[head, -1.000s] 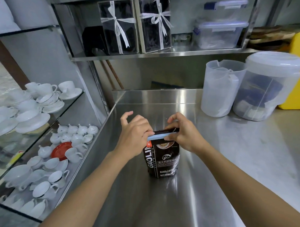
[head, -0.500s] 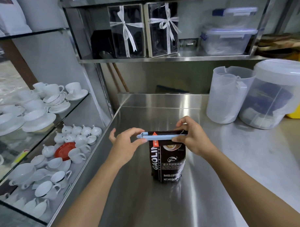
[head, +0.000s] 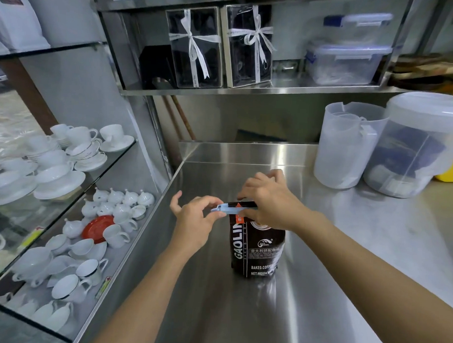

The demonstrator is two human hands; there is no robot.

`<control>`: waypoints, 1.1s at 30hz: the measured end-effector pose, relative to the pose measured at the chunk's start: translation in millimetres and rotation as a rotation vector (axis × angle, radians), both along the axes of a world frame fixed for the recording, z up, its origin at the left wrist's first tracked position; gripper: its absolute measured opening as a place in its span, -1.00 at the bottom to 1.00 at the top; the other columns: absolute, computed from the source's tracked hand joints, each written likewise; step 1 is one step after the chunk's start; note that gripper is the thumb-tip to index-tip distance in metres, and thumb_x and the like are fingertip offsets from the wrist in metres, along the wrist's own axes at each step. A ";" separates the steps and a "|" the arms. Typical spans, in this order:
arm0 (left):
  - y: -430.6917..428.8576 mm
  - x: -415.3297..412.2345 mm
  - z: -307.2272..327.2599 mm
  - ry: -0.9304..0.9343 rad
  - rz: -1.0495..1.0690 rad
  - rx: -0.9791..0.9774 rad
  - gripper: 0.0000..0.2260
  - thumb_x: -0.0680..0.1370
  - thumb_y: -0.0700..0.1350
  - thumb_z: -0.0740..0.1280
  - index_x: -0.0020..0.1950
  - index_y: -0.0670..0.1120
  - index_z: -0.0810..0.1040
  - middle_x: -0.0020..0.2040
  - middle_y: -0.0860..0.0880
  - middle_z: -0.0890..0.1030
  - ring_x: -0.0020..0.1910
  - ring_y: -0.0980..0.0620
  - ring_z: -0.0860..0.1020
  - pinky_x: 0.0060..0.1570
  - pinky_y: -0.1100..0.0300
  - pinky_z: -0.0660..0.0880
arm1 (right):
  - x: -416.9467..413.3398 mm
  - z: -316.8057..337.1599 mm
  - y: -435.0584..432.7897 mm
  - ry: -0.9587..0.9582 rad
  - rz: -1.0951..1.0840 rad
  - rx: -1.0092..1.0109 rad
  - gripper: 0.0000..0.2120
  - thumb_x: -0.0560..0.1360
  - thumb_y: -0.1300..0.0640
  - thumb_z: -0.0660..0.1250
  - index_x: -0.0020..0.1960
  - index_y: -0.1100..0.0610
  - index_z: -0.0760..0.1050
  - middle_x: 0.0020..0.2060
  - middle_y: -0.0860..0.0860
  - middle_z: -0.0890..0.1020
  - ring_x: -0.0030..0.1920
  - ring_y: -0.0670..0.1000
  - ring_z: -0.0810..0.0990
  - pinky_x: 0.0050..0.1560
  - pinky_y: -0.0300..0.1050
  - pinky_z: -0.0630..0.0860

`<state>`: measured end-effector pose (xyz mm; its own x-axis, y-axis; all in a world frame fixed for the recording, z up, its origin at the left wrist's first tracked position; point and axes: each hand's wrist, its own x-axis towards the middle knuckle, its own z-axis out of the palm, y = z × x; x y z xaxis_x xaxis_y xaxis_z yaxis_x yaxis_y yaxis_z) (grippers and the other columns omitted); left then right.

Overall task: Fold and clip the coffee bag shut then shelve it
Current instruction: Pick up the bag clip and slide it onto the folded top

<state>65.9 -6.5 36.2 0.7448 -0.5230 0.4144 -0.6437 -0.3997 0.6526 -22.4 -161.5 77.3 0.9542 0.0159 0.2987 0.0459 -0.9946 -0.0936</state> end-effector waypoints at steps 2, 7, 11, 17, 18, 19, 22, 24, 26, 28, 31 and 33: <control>1.0 -0.3 -1.4 -0.028 0.001 0.003 -0.93 0.43 -0.12 0.39 -0.10 -0.04 0.60 -0.28 0.20 0.48 -0.03 0.70 0.14 0.32 0.18 -0.23 | 9.7 0.7 7.5 0.027 0.041 -0.053 -0.77 0.46 -0.01 0.27 0.02 0.10 0.52 -0.04 0.03 0.59 0.06 0.04 0.40 0.15 0.06 0.15; 3.2 -1.1 -8.2 -0.035 0.036 -0.016 -0.90 0.43 -0.07 0.40 -0.09 -0.04 0.60 -0.19 0.07 0.61 -0.08 0.56 0.33 0.33 0.22 -0.22 | 23.2 -8.9 16.5 -0.001 0.104 -0.150 -0.77 0.48 0.02 0.23 -0.12 0.18 0.52 -0.18 0.07 0.63 -0.06 0.08 0.47 0.08 0.03 0.10; 8.2 -8.4 -7.1 0.011 0.048 -0.003 -0.83 0.44 -0.03 0.38 0.00 -0.03 0.58 -0.16 0.11 0.58 -0.10 0.70 0.22 0.36 0.13 -0.20 | 24.5 -10.2 17.3 -0.023 0.112 -0.182 -0.83 0.44 0.11 0.28 -0.23 0.21 0.50 -0.30 0.10 0.62 -0.15 0.12 0.50 0.02 -0.02 0.06; 14.9 -11.5 -11.6 -0.010 0.143 0.024 -0.91 0.49 -0.05 0.33 -0.16 -0.01 0.60 -0.20 0.06 0.65 -0.17 0.15 0.51 0.35 0.04 -0.13 | 25.3 -10.5 17.6 -0.014 0.078 -0.200 -0.92 0.38 0.21 0.30 -0.24 0.22 0.50 -0.32 0.10 0.60 -0.16 0.13 0.49 0.04 -0.01 0.06; 15.2 -11.2 -12.2 -0.032 0.140 0.033 -0.90 0.50 -0.07 0.32 -0.18 -0.01 0.59 -0.22 0.04 0.64 -0.17 0.13 0.51 0.32 0.07 -0.13 | 26.3 -12.6 18.0 -0.026 0.070 -0.203 -0.93 0.35 0.22 0.31 -0.27 0.23 0.49 -0.35 0.11 0.60 -0.19 0.14 0.50 0.02 0.00 0.07; 15.9 -10.9 -11.7 -0.049 0.129 0.043 -0.89 0.50 -0.08 0.31 -0.20 -0.02 0.58 -0.24 0.04 0.63 -0.17 0.12 0.51 0.29 0.12 -0.14 | 27.2 -14.3 18.6 -0.034 0.059 -0.205 -0.94 0.33 0.23 0.32 -0.29 0.23 0.49 -0.38 0.11 0.59 -0.21 0.15 0.51 0.00 0.00 0.07; 16.7 -9.4 -11.4 -0.120 0.073 0.064 -0.87 0.51 -0.12 0.28 -0.24 -0.04 0.52 -0.34 0.12 0.49 -0.18 0.12 0.47 0.22 0.21 -0.13 | 29.8 -18.0 19.3 -0.046 0.035 -0.205 -0.94 0.31 0.23 0.33 -0.31 0.22 0.49 -0.39 0.11 0.60 -0.22 0.16 0.52 -0.01 -0.01 0.07; 13.9 -12.9 -12.4 -0.209 0.075 0.081 -0.84 0.51 -0.15 0.26 -0.28 -0.05 0.49 -0.39 0.17 0.39 -0.22 0.13 0.43 0.16 0.22 -0.05 | 29.8 -18.1 20.5 -0.043 0.018 -0.197 -0.92 0.35 0.22 0.29 -0.28 0.23 0.49 -0.35 0.11 0.61 -0.18 0.14 0.51 0.02 -0.02 0.06; 9.8 -21.1 -14.4 -0.290 0.123 0.052 -0.83 0.47 -0.15 0.22 -0.32 -0.05 0.47 -0.40 0.14 0.41 -0.27 0.11 0.42 0.12 0.21 0.02 | 28.4 -18.4 20.7 -0.046 -0.002 -0.181 -0.91 0.38 0.21 0.25 -0.26 0.22 0.49 -0.31 0.11 0.61 -0.14 0.12 0.49 0.04 -0.03 0.05; 5.8 -28.2 -19.0 -0.340 0.170 0.017 -0.83 0.45 -0.16 0.21 -0.34 -0.06 0.46 -0.41 0.08 0.47 -0.30 0.07 0.43 0.14 0.18 0.08 | 26.3 -18.6 20.5 -0.051 -0.028 -0.167 -0.91 0.39 0.21 0.24 -0.25 0.22 0.48 -0.29 0.10 0.61 -0.13 0.10 0.48 0.03 -0.05 0.04; -3.3 -33.4 -26.5 -0.403 0.243 0.021 -0.86 0.38 -0.26 0.31 -0.37 -0.10 0.46 -0.45 0.02 0.49 -0.36 0.00 0.49 0.20 0.07 0.19 | 26.2 -19.5 20.5 -0.059 -0.050 -0.134 -0.91 0.38 0.20 0.28 -0.24 0.22 0.49 -0.28 0.10 0.61 -0.12 0.09 0.47 0.00 -0.05 0.05; -8.2 -37.2 -30.1 -0.439 0.289 0.035 -0.86 0.35 -0.30 0.34 -0.36 -0.11 0.48 -0.45 0.01 0.51 -0.36 -0.02 0.50 0.20 0.02 0.24 | 26.4 -19.8 21.8 -0.054 -0.066 -0.115 -0.89 0.39 0.18 0.30 -0.23 0.23 0.50 -0.26 0.10 0.62 -0.10 0.08 0.46 -0.01 -0.05 0.05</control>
